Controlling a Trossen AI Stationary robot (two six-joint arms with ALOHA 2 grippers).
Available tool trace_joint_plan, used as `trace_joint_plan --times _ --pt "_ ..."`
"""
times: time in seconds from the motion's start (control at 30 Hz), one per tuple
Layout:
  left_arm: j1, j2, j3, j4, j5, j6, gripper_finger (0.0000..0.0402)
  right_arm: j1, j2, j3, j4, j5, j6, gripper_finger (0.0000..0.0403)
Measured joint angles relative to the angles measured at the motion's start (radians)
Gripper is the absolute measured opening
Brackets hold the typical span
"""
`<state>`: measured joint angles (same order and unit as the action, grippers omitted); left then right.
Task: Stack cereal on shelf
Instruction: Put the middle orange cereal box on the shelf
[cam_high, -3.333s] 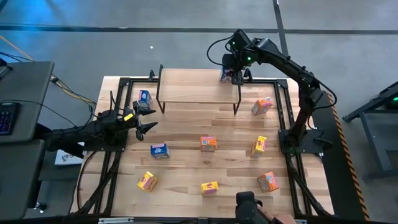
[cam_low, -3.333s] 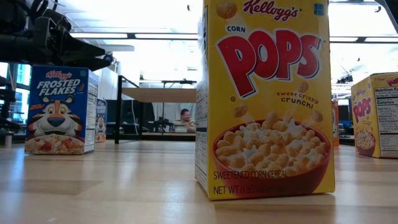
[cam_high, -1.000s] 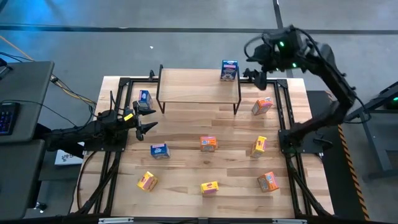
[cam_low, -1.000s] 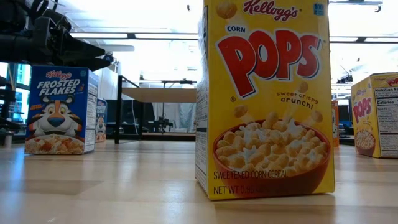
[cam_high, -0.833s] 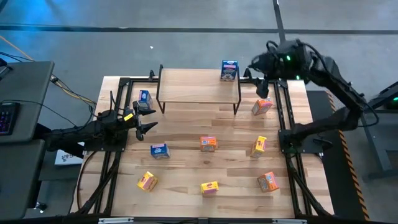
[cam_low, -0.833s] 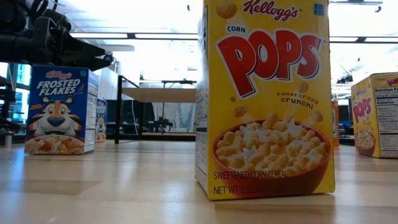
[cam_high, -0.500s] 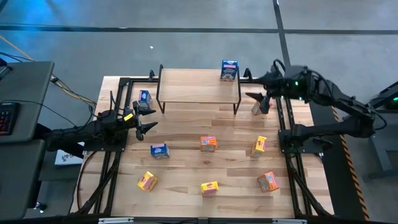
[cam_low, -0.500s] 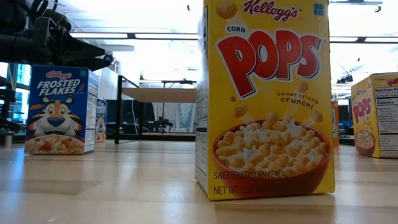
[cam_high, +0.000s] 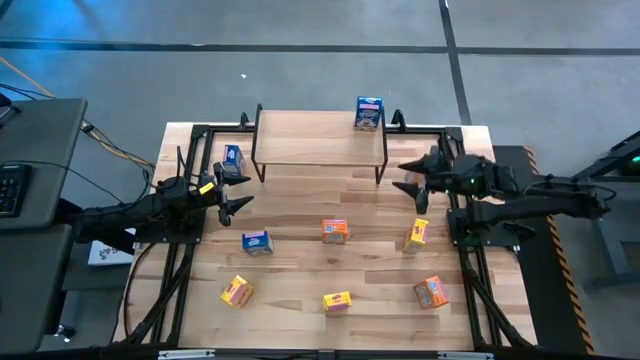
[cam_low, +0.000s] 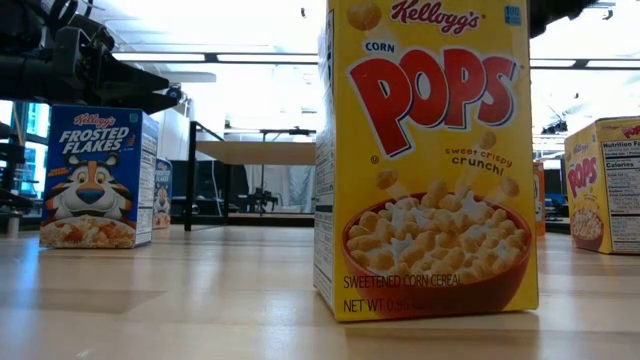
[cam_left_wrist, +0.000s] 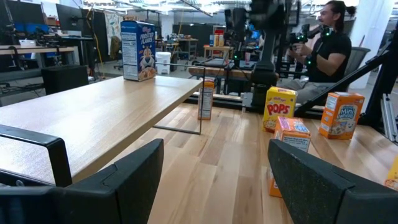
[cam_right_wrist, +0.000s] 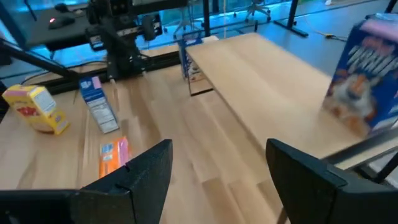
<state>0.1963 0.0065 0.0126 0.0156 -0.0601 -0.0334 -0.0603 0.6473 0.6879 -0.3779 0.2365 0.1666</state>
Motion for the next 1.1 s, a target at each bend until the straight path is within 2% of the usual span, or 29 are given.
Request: trace_joint_plan --times 0.37,0.53,0.8,1.1 --pt "0.000 0.000 0.000 0.000 0.000 0.000 0.0281 0.119 -0.077 -0.248 0.243 0.004 0.043 0.0252" --pt "0.000 0.000 0.000 0.004 0.000 0.000 0.0281 0.165 -0.081 -0.305 0.272 0.030 0.038 0.0252" --pt "0.000 0.000 0.000 0.005 0.000 0.008 0.0281 0.262 -0.157 -0.386 0.277 0.219 0.035 0.0252" --pt "0.000 0.000 0.000 0.023 0.000 0.012 0.0281 0.314 -0.328 -0.487 0.278 0.220 -0.034 0.0252"
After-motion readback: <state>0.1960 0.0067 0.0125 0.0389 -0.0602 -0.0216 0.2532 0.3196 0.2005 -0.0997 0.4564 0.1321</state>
